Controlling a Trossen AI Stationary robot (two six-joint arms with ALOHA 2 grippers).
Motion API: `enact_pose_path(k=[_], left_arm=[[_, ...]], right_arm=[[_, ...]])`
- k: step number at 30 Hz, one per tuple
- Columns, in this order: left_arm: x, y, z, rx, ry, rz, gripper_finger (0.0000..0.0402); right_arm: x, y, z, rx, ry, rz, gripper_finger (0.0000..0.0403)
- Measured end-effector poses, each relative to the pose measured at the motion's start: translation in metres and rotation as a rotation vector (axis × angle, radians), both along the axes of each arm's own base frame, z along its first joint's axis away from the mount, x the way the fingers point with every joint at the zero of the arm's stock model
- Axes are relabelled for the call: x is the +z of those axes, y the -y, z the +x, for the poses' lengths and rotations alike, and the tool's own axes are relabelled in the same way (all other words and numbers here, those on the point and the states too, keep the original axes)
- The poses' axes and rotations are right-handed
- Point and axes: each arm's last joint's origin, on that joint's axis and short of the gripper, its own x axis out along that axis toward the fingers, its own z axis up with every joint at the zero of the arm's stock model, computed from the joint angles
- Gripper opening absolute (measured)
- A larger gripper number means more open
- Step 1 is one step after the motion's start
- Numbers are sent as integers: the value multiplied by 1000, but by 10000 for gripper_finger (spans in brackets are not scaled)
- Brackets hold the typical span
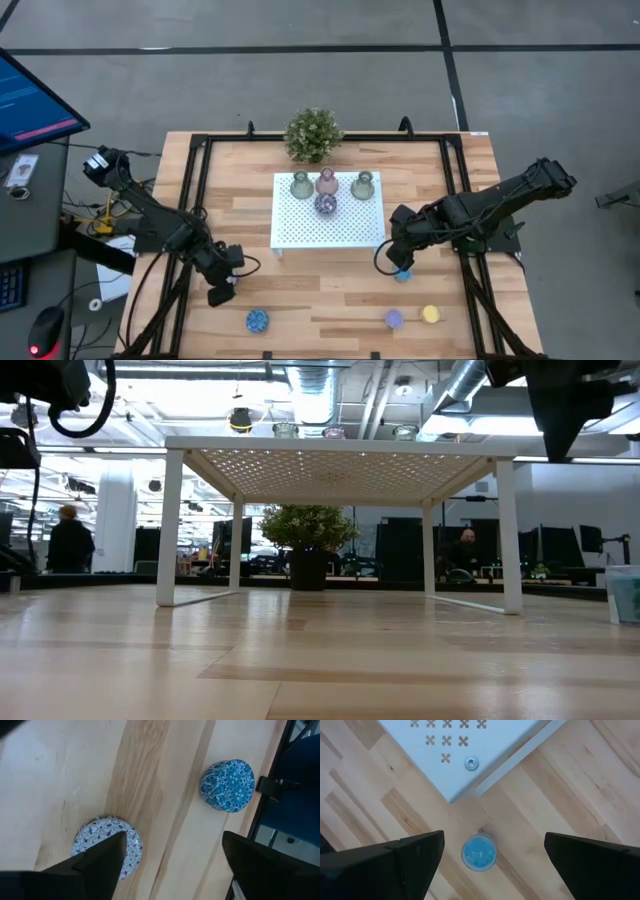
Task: Pick & Place candle stick holders
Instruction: Put the white patterned scented candle on the shelf
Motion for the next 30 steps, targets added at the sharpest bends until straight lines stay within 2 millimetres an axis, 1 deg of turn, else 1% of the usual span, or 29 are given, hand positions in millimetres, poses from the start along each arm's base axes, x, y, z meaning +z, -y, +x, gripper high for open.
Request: enact_pose_path(k=[4,9,18,21,30], left_arm=[[0,-2,2,-6,9,11,358],[-1,-4,1,-27,19,50,374],[-28,-11,-9,-7,-58,103,375],[-31,-12,-10,-1,-61,113,376],[-31,-13,-9,14,-36,132,375]], right_arm=[[0,0,0,-2,2,-5,335],[0,0,0,-2,2,-4,336],[0,0,0,-2,2,-4,335],[0,0,0,-2,1,-3,335],[0,2,1,-9,1,-3,334]])
